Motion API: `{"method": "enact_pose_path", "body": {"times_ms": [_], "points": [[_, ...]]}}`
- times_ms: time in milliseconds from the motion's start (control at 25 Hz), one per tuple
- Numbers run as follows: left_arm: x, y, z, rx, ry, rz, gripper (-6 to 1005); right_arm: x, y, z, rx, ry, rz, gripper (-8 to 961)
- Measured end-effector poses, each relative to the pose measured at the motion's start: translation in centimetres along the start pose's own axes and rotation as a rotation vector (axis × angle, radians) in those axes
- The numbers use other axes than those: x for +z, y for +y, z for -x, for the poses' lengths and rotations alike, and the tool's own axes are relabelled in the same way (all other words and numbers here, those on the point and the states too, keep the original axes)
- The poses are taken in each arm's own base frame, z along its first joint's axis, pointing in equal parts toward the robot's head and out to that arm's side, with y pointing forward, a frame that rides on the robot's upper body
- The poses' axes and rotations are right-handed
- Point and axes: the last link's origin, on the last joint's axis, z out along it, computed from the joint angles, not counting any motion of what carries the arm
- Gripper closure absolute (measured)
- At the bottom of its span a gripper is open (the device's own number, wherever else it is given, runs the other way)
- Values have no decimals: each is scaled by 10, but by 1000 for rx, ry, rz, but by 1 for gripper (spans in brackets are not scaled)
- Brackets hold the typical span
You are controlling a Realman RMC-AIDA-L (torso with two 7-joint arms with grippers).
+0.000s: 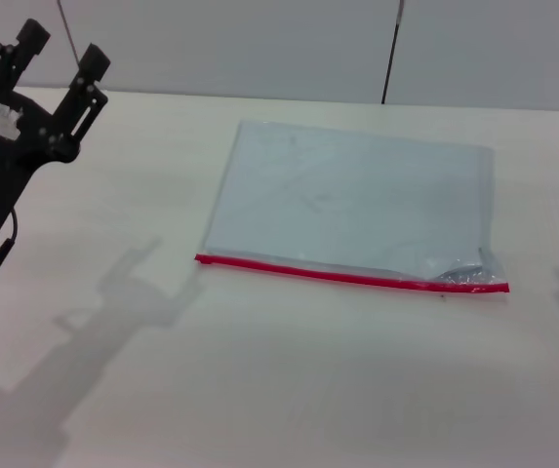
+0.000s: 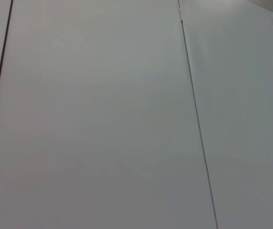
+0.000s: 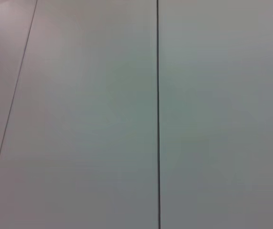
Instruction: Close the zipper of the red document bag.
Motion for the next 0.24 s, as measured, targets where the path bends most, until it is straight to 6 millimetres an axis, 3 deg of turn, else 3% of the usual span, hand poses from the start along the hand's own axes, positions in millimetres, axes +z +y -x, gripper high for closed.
{"method": "enact_pose_path", "body": {"times_ms": [240], "points": [[5,3,0,-2,10,18,288,-6,-1,-1,-4,13,-8,359]]}}
